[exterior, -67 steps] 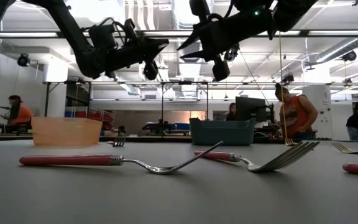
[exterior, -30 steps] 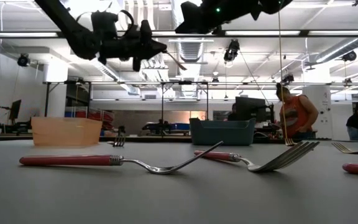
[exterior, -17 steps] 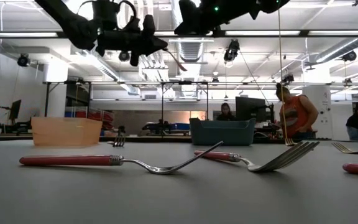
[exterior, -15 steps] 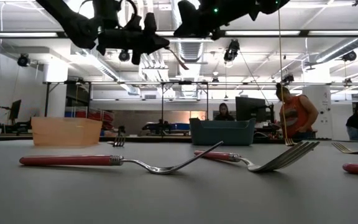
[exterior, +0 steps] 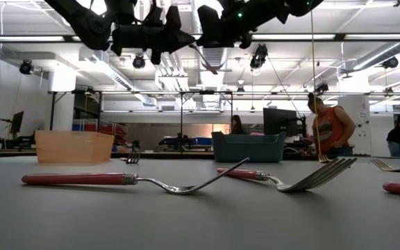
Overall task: Sort silverware by color (type)
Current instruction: Put the orange fork into the blue bin
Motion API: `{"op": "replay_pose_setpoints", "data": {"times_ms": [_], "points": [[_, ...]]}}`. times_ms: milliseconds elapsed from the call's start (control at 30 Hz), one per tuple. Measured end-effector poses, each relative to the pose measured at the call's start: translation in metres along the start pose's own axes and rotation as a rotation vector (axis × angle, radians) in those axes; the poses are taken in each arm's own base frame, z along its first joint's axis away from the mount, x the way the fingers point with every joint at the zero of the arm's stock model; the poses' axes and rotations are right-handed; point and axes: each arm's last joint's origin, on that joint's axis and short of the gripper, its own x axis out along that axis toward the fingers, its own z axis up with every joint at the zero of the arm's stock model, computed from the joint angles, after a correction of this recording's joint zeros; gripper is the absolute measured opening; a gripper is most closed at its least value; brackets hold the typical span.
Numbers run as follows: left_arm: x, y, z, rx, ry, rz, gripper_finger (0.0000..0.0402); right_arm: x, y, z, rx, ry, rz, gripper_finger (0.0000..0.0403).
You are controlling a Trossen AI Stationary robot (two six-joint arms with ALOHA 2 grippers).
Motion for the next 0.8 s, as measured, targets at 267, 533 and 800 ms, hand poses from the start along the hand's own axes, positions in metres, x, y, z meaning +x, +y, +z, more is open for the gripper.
{"op": "replay_pose_setpoints", "data": {"times_ms": [267, 533, 800], "points": [[0.001, -0.009, 0.0, 0.018, -0.009, -0.002, 0.0, 0.001, 0.001, -0.003, -0.007, 0.019, 0.0, 0.0123], [0.001, -0.017, -0.001, 0.012, -0.016, -0.03, 0.0, 0.002, -0.001, -0.004, -0.028, 0.027, -0.005, 0.012], [0.001, -0.017, -0.001, 0.011, -0.015, -0.03, 0.0, 0.002, -0.001, -0.004, -0.068, 0.027, -0.011, 0.0059]]}}
